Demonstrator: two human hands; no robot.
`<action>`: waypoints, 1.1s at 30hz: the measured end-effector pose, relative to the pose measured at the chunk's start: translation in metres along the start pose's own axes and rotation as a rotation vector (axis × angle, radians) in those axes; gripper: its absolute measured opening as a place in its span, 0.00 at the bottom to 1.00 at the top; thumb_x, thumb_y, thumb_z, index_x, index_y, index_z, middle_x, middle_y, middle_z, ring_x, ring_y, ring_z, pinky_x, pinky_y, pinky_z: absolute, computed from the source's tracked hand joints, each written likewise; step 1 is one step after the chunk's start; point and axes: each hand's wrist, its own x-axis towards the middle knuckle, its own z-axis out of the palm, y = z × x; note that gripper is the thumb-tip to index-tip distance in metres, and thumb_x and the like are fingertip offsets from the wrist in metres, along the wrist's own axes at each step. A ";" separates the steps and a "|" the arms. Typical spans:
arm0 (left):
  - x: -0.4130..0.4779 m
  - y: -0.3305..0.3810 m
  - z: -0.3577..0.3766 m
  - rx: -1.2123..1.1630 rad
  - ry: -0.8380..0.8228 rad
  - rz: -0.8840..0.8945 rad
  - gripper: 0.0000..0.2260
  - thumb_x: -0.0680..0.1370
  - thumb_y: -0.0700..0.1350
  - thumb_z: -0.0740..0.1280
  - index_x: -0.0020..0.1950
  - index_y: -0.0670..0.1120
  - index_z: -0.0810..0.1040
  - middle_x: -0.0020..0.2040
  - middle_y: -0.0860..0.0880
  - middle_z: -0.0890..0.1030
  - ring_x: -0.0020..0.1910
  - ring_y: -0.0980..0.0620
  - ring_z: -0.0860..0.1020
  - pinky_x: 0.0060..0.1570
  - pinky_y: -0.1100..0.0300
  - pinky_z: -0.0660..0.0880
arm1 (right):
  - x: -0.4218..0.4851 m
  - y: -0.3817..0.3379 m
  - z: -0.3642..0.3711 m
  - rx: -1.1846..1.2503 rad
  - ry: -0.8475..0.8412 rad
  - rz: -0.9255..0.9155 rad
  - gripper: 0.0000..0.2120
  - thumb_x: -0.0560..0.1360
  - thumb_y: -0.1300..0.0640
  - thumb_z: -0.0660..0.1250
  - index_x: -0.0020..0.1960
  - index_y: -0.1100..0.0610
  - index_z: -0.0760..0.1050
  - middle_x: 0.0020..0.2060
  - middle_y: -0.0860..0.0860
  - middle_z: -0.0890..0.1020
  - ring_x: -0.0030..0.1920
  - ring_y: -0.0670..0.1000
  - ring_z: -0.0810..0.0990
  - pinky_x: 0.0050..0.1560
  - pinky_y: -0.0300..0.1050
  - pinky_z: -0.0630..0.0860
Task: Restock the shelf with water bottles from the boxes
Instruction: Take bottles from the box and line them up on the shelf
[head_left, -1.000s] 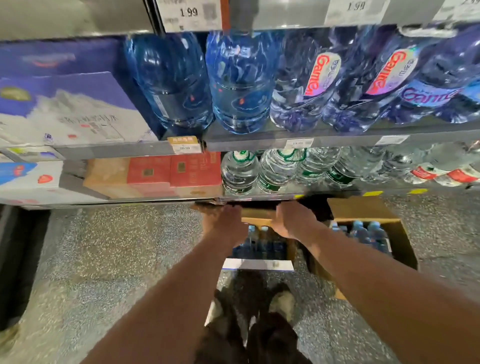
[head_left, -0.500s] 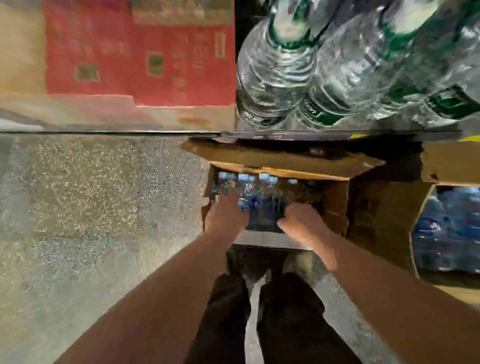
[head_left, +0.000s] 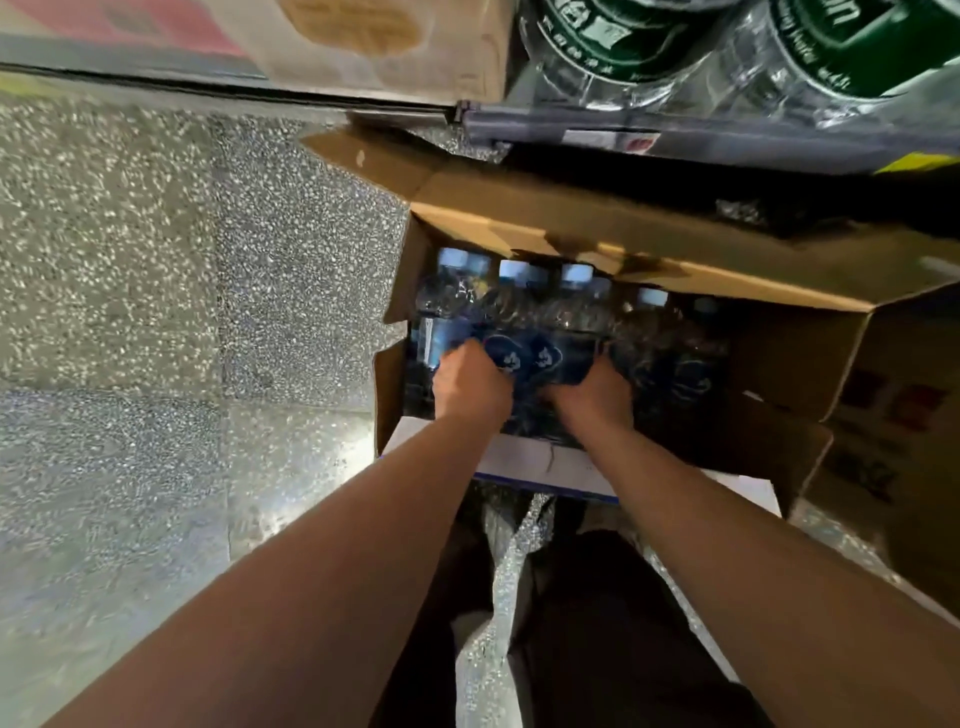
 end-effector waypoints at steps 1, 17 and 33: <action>-0.001 0.001 0.001 0.005 -0.001 -0.007 0.17 0.77 0.47 0.67 0.63 0.40 0.74 0.60 0.39 0.76 0.58 0.39 0.75 0.54 0.50 0.72 | 0.002 0.002 -0.003 0.056 -0.024 0.007 0.28 0.69 0.57 0.75 0.67 0.57 0.71 0.60 0.53 0.79 0.58 0.57 0.78 0.52 0.44 0.73; -0.008 0.004 0.019 -0.318 -0.005 -0.075 0.26 0.73 0.46 0.73 0.66 0.43 0.67 0.63 0.42 0.75 0.63 0.42 0.73 0.61 0.50 0.71 | 0.004 0.022 -0.012 0.175 -0.103 0.032 0.33 0.61 0.54 0.80 0.65 0.54 0.74 0.56 0.48 0.80 0.53 0.51 0.78 0.56 0.46 0.75; -0.017 0.020 0.012 -0.382 -0.050 -0.112 0.32 0.67 0.50 0.77 0.66 0.43 0.68 0.60 0.45 0.76 0.58 0.45 0.76 0.54 0.56 0.73 | -0.004 0.026 -0.040 0.321 -0.160 0.080 0.26 0.62 0.62 0.76 0.60 0.54 0.78 0.52 0.52 0.83 0.51 0.53 0.80 0.55 0.48 0.78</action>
